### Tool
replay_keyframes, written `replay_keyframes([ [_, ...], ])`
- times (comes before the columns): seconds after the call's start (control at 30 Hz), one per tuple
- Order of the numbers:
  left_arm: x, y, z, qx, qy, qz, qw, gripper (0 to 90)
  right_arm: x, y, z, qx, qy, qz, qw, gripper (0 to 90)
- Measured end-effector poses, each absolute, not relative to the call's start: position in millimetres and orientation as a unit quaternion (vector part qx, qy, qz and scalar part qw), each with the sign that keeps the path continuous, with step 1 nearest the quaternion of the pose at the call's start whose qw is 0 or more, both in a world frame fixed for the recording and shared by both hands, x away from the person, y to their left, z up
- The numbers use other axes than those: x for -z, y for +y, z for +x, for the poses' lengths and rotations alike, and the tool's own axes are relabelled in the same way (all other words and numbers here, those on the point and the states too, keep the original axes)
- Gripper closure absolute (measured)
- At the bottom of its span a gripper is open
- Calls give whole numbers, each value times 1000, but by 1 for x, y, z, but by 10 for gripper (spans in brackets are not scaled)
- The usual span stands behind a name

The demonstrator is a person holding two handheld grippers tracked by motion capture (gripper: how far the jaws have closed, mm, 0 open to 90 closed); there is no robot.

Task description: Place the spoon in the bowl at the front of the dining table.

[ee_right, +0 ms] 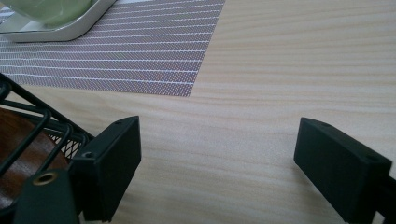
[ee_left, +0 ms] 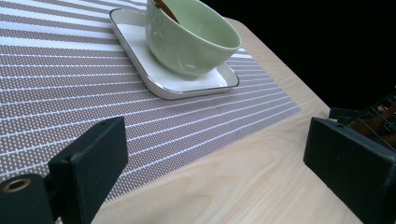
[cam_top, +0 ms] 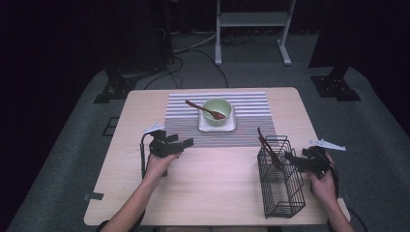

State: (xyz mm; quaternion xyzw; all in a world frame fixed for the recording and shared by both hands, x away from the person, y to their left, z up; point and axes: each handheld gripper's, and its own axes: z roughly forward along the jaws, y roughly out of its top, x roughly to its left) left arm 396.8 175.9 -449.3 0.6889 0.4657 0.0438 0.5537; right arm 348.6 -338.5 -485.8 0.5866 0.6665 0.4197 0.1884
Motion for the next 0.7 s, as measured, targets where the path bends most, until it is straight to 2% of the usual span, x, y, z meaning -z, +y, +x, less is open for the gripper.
replay_keyframes([
  [0.7,453,180,378,-39,456,696,553,56,486,-338,349,-418,667,587,189,134],
])
